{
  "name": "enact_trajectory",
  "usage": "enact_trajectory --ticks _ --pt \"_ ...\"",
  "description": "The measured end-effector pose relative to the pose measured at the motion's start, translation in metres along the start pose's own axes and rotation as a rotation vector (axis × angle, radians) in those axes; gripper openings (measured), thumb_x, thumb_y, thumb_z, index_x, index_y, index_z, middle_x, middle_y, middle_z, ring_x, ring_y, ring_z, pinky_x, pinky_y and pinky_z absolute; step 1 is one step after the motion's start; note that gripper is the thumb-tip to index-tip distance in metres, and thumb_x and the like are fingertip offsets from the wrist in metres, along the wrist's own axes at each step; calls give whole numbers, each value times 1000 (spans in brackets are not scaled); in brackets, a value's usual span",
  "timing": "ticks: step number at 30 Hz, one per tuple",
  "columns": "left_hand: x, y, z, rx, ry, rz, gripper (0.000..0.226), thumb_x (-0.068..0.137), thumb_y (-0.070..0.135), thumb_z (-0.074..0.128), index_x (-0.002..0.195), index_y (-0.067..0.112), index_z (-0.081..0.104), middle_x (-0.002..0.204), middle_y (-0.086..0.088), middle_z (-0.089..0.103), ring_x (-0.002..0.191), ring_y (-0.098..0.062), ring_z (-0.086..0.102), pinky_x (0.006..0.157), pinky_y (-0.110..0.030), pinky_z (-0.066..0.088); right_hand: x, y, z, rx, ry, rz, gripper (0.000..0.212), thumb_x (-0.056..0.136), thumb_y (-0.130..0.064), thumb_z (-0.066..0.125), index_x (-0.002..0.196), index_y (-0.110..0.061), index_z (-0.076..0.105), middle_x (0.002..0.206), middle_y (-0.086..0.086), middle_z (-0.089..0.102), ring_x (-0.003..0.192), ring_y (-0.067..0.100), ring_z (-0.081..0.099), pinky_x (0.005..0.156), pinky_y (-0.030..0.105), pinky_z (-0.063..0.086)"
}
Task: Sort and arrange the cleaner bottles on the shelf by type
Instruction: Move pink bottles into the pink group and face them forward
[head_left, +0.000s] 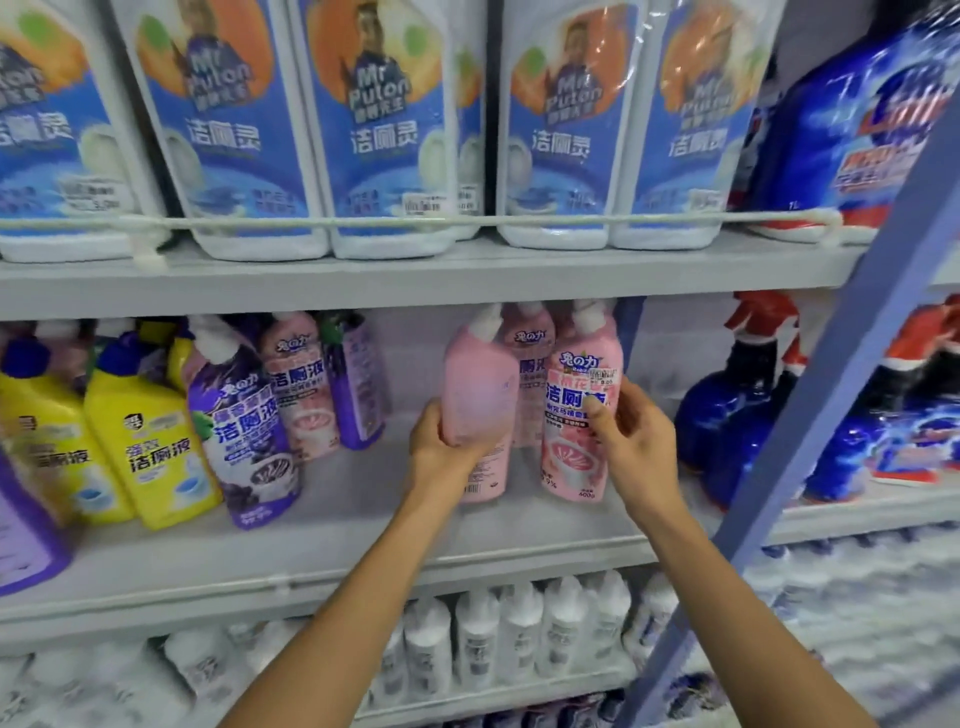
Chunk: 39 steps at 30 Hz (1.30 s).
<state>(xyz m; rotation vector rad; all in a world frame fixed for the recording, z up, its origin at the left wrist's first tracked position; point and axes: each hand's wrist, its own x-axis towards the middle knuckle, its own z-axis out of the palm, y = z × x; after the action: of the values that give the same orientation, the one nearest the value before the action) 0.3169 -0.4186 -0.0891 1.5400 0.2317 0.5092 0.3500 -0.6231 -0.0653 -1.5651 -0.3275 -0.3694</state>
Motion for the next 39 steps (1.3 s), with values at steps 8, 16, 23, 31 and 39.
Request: enact_trajectory --ticks 8,16,23,31,39 --pt "12 -40 52 -50 64 -27 42 70 22 95 99 19 65 93 5 79 84 -21 77 66 -36 63 7 32 -32 -13 19 76 36 97 -15 70 131 -8 61 117 0 75 106 13 74 87 28 61" --pt "8 -54 39 220 -64 32 44 74 24 88 108 31 59 99 16 74 84 0 71 72 -24 58 1 60 -30 -136 -15 84 48 87 -26 82 129 -16 62 115 -6 76 105 11 73 88 33 60" --pt "13 -34 29 270 -290 7 82 59 46 91 130 33 53 116 17 70 101 -2 70 85 -23 58 38 53 -63 -216 -307 144 54 83 -34 79 130 -13 63 119 -3 76 108 13 73 96 42 60" --pt "18 -35 65 247 -141 -4 82 41 43 99 105 42 48 106 15 70 96 -8 71 78 -33 60 30 72 -54 -195 -287 125 62 78 -43 84 130 -18 64 115 -6 77 103 12 75 91 41 62" --pt "15 -51 36 250 -334 -11 92 53 47 96 131 44 47 126 13 67 112 -8 68 97 -44 58 24 78 -54 -266 -263 109 45 77 -32 89 109 -42 59 105 -18 76 92 -6 72 78 12 55"
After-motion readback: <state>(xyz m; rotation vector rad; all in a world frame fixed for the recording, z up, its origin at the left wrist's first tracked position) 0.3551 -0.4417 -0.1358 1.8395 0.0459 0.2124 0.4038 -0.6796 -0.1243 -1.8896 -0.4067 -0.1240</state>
